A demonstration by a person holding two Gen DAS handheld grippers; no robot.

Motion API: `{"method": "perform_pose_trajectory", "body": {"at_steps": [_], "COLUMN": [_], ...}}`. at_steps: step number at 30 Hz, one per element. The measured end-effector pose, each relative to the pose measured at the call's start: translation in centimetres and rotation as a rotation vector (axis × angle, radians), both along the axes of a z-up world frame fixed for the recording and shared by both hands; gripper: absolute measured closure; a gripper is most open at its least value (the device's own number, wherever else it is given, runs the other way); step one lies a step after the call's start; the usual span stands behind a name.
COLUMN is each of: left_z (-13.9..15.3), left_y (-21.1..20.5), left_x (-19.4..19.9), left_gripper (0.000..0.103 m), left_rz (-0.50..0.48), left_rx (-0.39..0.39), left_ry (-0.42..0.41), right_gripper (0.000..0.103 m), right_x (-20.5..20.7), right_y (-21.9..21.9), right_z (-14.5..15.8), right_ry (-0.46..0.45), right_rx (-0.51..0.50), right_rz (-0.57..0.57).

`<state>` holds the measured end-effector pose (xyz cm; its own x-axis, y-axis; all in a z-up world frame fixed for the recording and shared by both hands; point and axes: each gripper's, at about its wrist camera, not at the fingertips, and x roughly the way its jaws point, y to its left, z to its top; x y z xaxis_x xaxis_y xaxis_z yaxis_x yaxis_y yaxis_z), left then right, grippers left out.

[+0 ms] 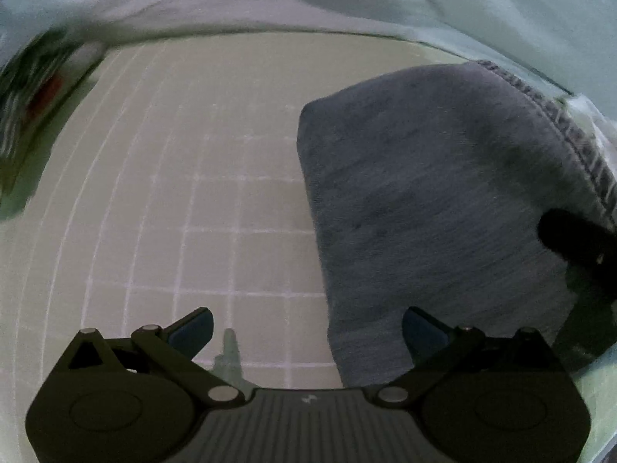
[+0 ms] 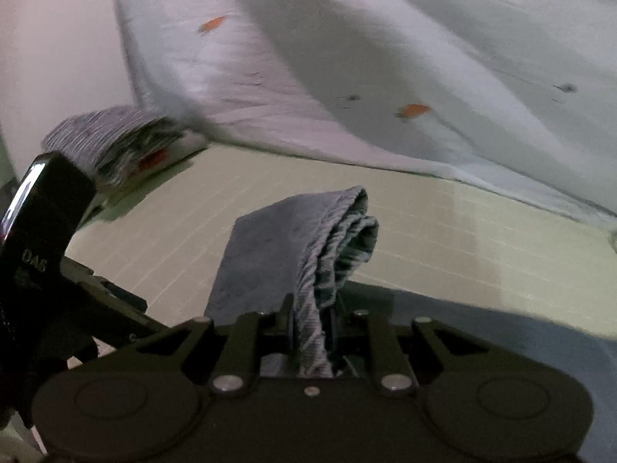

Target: Fold clothes

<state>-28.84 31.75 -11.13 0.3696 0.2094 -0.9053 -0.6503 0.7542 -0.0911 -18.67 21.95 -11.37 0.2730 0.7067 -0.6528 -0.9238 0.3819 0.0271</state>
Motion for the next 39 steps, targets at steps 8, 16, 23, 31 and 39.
{"method": "perform_pose_trajectory", "body": {"at_steps": [8, 16, 23, 31, 39], "left_z": [-2.1, -2.2, -0.2, 0.9, 0.7], "left_y": [-2.5, -1.9, -3.7, -7.5, -11.2], "left_x": [2.3, 1.8, 3.3, 5.8, 9.0], "left_gripper": [0.0, 0.0, 0.0, 0.0, 0.0], "left_rz": [-0.132, -0.1, -0.111, -0.112, -0.113], "left_rx": [-0.019, -0.042, 0.046, 0.046, 0.034], "left_ry": [0.111, 0.127, 0.118, 0.092, 0.107], "right_gripper": [0.081, 0.047, 0.003, 0.0, 0.0], "right_x": [4.8, 4.7, 4.8, 9.6, 15.4], "right_y": [-3.0, -4.1, -9.8, -18.6, -27.7], "right_z": [-7.5, -7.6, -5.5, -5.1, -6.5], "right_ry": [0.129, 0.089, 0.104, 0.301, 0.435], "right_rx": [-0.181, -0.219, -0.133, 0.065, 0.17], "right_rz": [-0.267, -0.302, -0.405, -0.649, -0.87]}}
